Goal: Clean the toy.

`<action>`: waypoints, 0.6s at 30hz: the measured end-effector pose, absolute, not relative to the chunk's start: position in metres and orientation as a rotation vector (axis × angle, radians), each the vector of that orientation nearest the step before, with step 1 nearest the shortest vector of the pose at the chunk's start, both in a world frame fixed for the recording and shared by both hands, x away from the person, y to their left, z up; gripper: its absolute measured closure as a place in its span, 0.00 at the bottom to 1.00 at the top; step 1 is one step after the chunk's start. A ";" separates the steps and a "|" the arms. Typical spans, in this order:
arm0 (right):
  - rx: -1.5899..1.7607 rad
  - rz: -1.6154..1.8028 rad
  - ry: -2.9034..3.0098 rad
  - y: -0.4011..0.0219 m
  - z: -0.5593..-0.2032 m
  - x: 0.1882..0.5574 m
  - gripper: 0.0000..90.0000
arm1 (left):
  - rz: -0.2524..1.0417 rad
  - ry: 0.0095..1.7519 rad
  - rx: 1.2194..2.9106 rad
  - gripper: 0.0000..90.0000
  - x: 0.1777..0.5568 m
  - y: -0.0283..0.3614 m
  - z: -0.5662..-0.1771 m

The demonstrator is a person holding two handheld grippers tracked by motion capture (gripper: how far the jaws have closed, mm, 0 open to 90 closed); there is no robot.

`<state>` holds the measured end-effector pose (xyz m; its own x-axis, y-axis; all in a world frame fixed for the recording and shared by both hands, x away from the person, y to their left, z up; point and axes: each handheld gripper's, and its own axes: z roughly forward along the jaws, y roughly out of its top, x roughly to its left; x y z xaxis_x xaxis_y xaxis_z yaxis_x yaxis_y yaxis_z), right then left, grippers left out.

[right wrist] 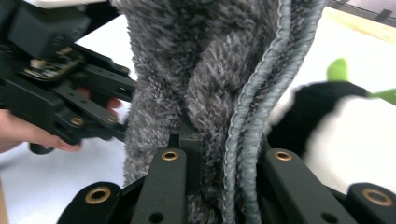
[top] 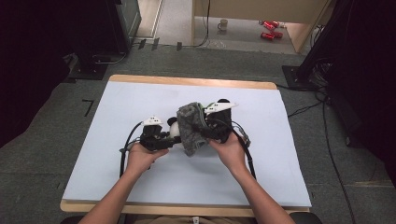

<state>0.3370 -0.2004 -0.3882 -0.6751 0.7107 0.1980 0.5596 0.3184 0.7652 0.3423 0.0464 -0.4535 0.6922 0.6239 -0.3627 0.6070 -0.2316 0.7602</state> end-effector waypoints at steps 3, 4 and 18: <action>1.210 1.263 2.390 -0.212 -0.389 0.341 0.86 | 0.038 0.943 1.911 0.65 0.344 0.047 -0.455; 1.224 1.272 2.384 -0.216 -0.389 0.342 0.87 | 0.047 0.938 1.910 0.65 0.345 0.047 -0.455; 1.302 1.282 2.302 -0.250 -0.379 0.345 0.87 | 0.028 0.955 1.890 0.65 0.357 0.053 -0.457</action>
